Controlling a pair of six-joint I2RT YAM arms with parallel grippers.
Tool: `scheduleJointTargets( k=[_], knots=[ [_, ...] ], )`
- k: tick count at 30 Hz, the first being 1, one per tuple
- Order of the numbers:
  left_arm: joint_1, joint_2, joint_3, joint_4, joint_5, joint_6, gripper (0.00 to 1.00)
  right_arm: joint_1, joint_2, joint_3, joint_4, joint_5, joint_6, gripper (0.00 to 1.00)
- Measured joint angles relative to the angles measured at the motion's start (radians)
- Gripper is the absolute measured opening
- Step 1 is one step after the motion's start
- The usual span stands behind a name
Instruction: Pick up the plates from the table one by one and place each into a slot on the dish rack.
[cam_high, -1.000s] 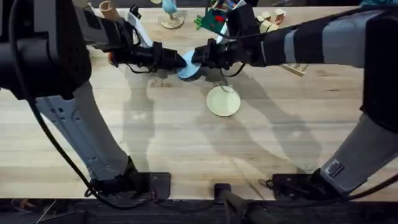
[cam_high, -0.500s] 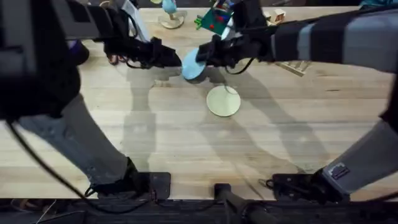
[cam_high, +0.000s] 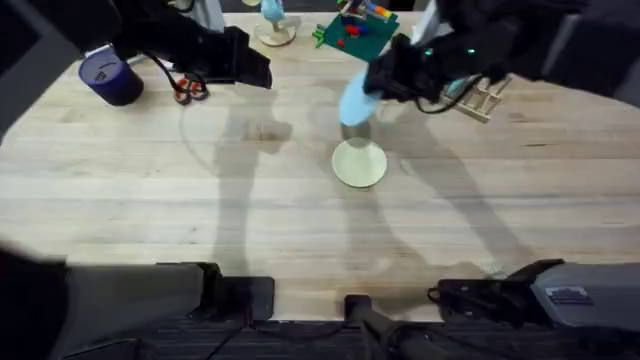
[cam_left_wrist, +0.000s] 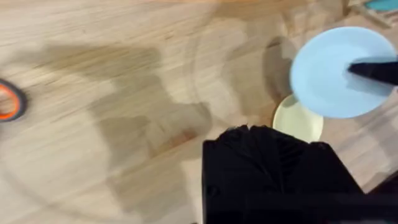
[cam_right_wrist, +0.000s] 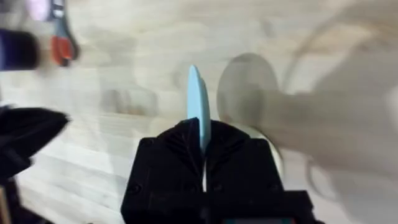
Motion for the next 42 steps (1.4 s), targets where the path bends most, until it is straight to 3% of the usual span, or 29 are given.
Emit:
scheduleJointTargets(
  k=[8,12,18,19,24,26,34,42],
  knots=[
    [-0.165,-0.188,0.0,-0.084,-0.187,0.007,0.041,0.0,-0.097,0.109,-0.38,0.164,-0.032,0.031],
    [-0.207,-0.252,0.0,-0.117,-0.248,-0.012,0.04,0.0,-0.097,0.206,-0.519,0.226,-0.052,0.031],
    [-0.233,-0.308,0.0,-0.15,-0.324,-0.05,0.056,0.0,-0.098,0.318,-0.64,0.308,-0.066,0.031],
    [-0.234,-0.311,0.0,-0.15,-0.333,-0.051,0.157,0.0,-0.097,0.328,-0.648,0.317,-0.067,0.031],
    [-0.234,-0.312,0.0,-0.152,-0.349,-0.064,0.941,0.0,-0.097,0.356,-0.673,0.342,-0.071,0.031],
    [-0.234,-0.312,0.0,-0.152,-0.353,-0.066,0.99,0.0,-0.097,0.361,-0.686,0.351,-0.071,0.031],
    [-0.234,-0.312,0.0,-0.152,-0.364,-0.066,0.995,-0.014,-0.097,0.404,-0.743,0.407,-0.072,0.031],
    [-0.234,-0.312,0.0,-0.152,-0.364,-0.066,0.995,-0.145,-0.097,0.491,-0.744,0.423,-0.047,0.031]
  ],
)
